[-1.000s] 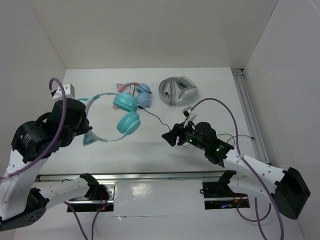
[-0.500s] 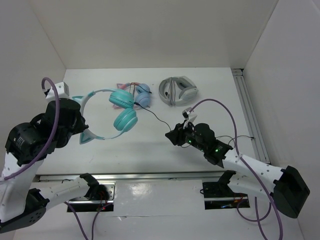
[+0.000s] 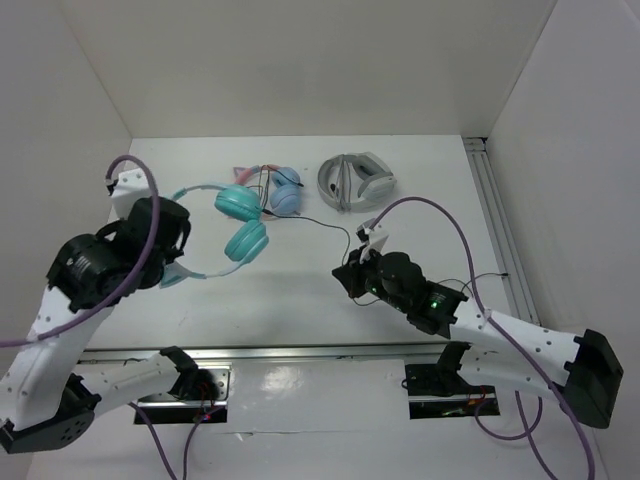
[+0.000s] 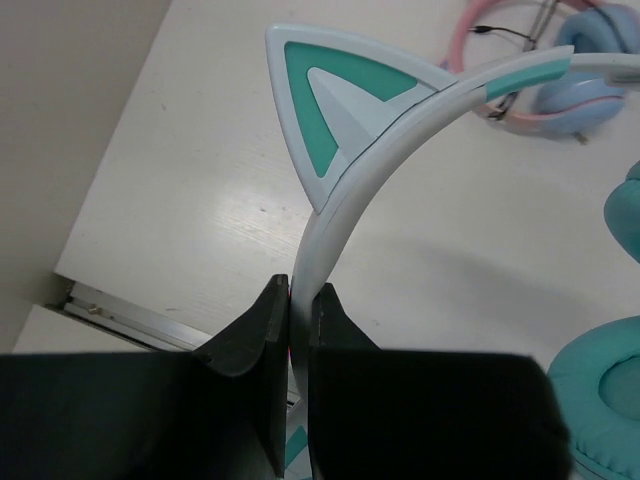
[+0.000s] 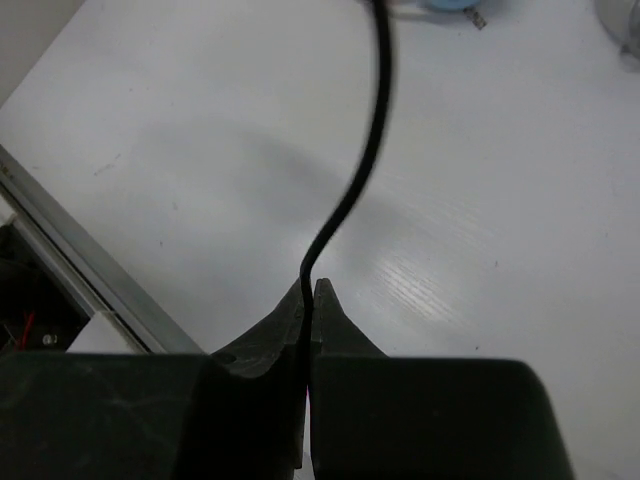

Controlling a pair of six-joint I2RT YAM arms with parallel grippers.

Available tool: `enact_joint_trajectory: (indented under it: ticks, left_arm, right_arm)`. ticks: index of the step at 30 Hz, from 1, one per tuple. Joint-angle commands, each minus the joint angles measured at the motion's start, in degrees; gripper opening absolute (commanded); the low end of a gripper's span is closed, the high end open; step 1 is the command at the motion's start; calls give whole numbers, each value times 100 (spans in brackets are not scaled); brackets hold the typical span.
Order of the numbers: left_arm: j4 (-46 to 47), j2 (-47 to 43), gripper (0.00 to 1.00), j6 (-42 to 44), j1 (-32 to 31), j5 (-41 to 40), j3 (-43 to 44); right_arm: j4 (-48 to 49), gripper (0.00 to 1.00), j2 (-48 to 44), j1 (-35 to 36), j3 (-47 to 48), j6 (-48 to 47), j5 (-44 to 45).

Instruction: Wrap the headphones

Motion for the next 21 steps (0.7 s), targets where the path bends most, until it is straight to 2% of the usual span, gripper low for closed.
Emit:
enact_joint_trajectory:
  ticks: [1,2,4,5,6,7,10,14,16,17,21]
  left_arm:
    - [422,284,0,-443,26,-937,-329]
    - [422,362,0,-583,26,-1053,-574]
    - [894,363,0,-279,26,-1151,-874]
    - [1297,363,0,498,-35,-1038,-1232]
    - [2206,415,0,1028,-35,-828,-1410]
    - [2485,416,0,1425,-114,-582,-1551]
    - [2654,968,0,1525,-727,-684,-1693]
    - [2654,1575,0,1857,-931,-712,-1745]
    - [3048,1576,0,2393,-1063,-362,-1894]
    - [3198,1576,0,2865,-1255,232,-2017]
    - [3506,1716,0,3273,-1854,852,-2123]
  right_arm:
    - [-948,0,-381,537,790,114,1743]
    - [-1185,0,-556,834,869,116,2409]
    - [-1415,0,-689,1065,1133,63,2983]
    - [-1660,0,-689,1196,1369,-24,3091]
    - [-1767,0,-689,1198,1493,-77,3170]
    - [-1864,0,-689,1259,1607,-147,3241]
    - [-2084,0,-549,1259,1933,-420,3241]
    - [-2154,0,-662,1259,1986,-719,3565]
    - [-2269,0,-715,1312,2092,-772,3724]
    - [-2269,0,-716,1312,2153,-911,3812]
    - [-2269,0,-585,1312,2319,-1071,3866]
